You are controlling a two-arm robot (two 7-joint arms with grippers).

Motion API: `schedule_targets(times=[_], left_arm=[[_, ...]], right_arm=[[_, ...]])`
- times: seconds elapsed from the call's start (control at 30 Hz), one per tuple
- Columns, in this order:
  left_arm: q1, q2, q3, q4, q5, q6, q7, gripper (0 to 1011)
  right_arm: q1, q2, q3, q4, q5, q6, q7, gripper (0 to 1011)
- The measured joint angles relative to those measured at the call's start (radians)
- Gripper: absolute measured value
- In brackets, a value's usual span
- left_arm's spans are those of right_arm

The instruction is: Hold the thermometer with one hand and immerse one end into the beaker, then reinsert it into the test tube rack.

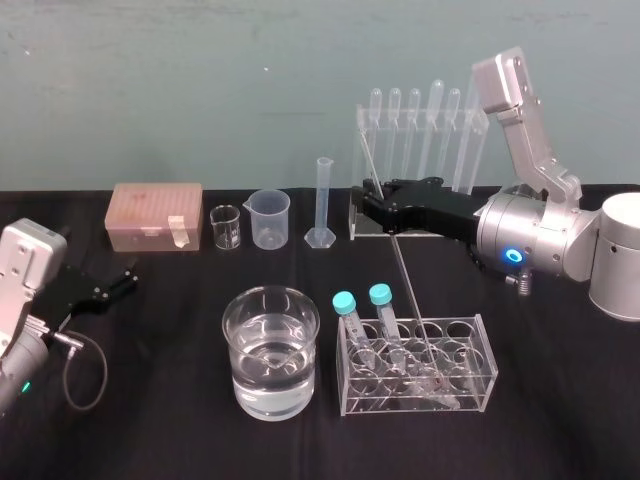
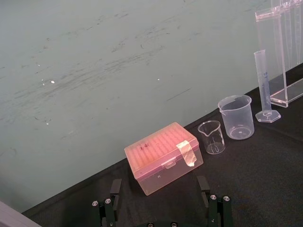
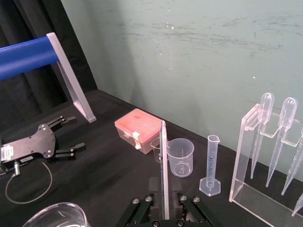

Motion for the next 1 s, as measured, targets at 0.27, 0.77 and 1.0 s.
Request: schedule_targets(times=[0.27, 0.77, 1.0], left_arm=[[0.000, 0.000, 0.000, 0.000, 0.000, 0.000, 0.000, 1008], [0.000, 0.000, 0.000, 0.000, 0.000, 0.000, 0.000, 1008], [0.000, 0.000, 0.000, 0.000, 0.000, 0.000, 0.000, 1008]], right_arm=[[0.000, 0.000, 0.000, 0.000, 0.000, 0.000, 0.000, 55], [-0.028, 0.004, 0.011, -0.020, -0.016, -0.066, 0.001, 55], [-0.096, 0.015, 0.069, -0.071, -0.022, -0.201, 0.019, 55]])
